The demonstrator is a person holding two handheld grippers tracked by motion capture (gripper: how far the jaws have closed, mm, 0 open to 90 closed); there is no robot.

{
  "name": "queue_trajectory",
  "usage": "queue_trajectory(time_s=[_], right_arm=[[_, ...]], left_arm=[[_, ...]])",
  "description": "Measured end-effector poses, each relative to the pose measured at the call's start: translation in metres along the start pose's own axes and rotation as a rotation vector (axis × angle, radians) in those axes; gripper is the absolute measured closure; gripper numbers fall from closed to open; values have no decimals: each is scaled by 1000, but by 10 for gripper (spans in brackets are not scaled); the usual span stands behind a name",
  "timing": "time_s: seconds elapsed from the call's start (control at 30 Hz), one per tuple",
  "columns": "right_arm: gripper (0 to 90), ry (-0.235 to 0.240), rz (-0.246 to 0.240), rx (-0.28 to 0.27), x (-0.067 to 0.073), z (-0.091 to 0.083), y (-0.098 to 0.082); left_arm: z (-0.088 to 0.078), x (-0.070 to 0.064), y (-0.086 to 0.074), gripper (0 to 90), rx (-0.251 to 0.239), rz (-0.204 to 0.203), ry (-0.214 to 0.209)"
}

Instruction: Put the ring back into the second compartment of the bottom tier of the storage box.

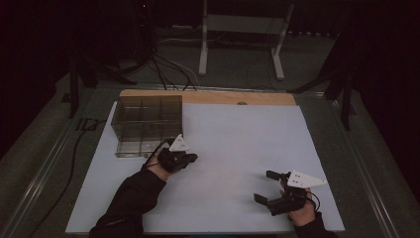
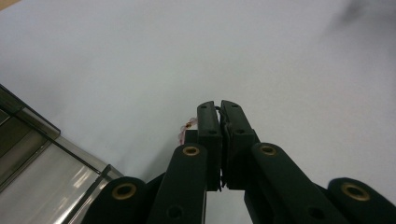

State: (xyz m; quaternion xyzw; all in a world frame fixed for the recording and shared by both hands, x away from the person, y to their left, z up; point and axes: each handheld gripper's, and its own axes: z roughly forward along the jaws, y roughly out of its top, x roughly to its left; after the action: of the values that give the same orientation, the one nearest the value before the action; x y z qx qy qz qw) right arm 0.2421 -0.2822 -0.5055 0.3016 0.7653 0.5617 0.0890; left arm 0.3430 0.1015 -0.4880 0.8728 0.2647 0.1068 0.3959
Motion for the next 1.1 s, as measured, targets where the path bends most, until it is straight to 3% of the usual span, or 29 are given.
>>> queue_trajectory(time_s=[1.1], right_arm=[[0, -2, -5, 1, 0, 0, 0]], left_arm=[[-24, 8, 7, 894, -60, -21, 20]])
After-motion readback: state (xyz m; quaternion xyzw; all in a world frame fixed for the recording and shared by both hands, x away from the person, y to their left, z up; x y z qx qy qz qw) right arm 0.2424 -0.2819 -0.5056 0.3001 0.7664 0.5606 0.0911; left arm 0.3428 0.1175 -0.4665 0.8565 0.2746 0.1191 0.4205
